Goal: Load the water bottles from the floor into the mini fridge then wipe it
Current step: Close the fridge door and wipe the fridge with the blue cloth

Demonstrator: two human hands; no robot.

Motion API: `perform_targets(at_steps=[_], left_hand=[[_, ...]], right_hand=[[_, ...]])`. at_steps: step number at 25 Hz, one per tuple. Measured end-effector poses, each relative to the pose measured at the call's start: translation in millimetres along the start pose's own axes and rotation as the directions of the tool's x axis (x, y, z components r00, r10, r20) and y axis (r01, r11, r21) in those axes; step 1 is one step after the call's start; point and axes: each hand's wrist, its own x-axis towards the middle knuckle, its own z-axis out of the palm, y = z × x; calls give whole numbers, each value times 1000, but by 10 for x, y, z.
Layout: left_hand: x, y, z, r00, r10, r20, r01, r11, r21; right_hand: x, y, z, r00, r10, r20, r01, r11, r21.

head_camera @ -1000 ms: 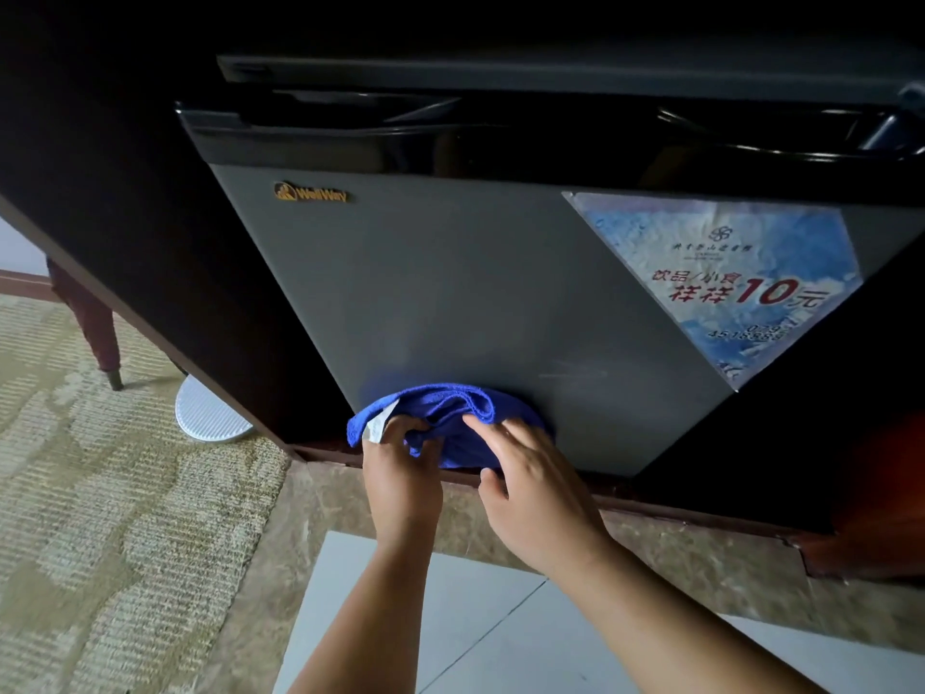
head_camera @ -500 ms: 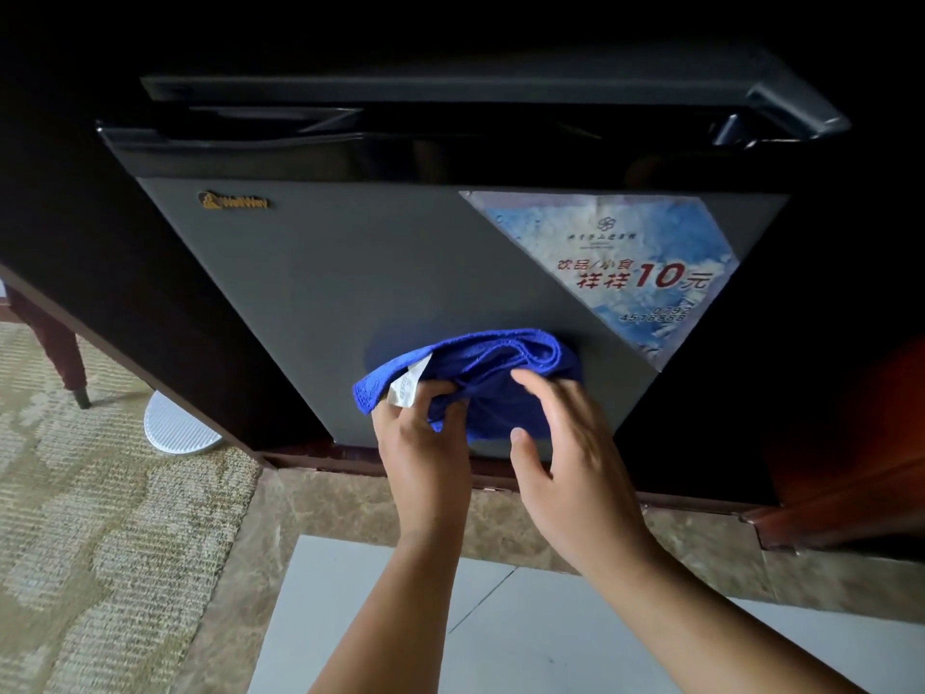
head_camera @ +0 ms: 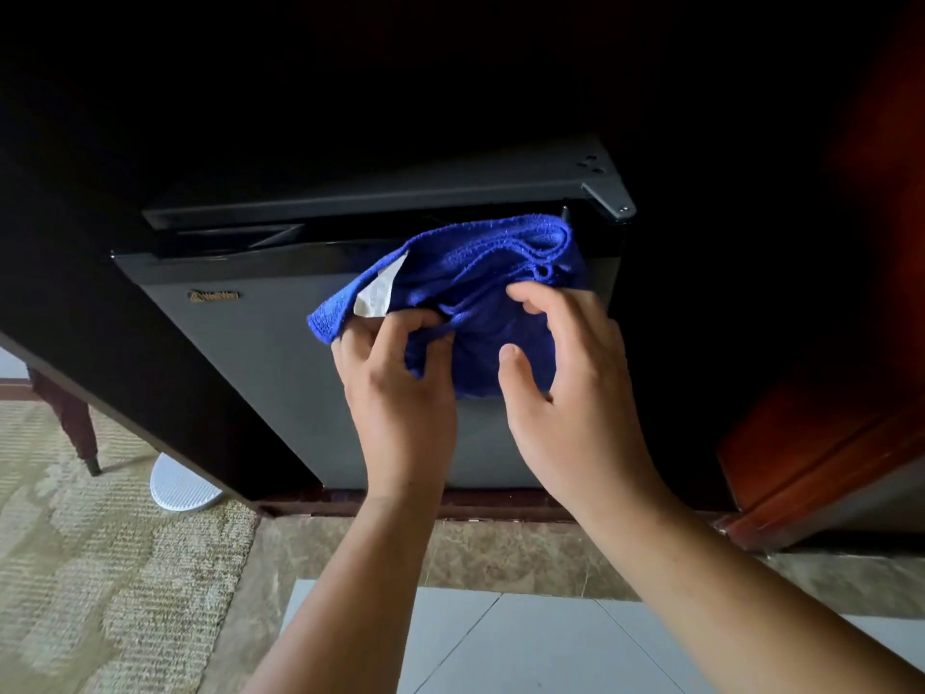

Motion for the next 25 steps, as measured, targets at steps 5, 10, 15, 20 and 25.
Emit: perform_targets(at_steps=[5, 10, 15, 20, 25], left_hand=[[-176, -79, 148, 995, 45, 86, -47, 999, 23], [-379, -317, 352, 985, 102, 140, -114, 990, 78], [-675, -676, 533, 978, 51, 201, -72, 992, 99], [-921, -1081, 615, 931, -146, 334, 101, 984, 148], [-1057, -1449, 637, 875, -264, 407, 209, 962, 174]], right_hand=[[-125, 249, -49, 999, 40, -17, -40, 999, -18], [-367, 637, 60, 990, 134, -42, -135, 991, -14], [-645, 916, 345, 959, 280, -53, -280, 960, -5], [-888, 1125, 652, 879, 476, 22, -476, 879, -6], [-1034, 1276, 885, 747, 651, 131, -655, 755, -14]])
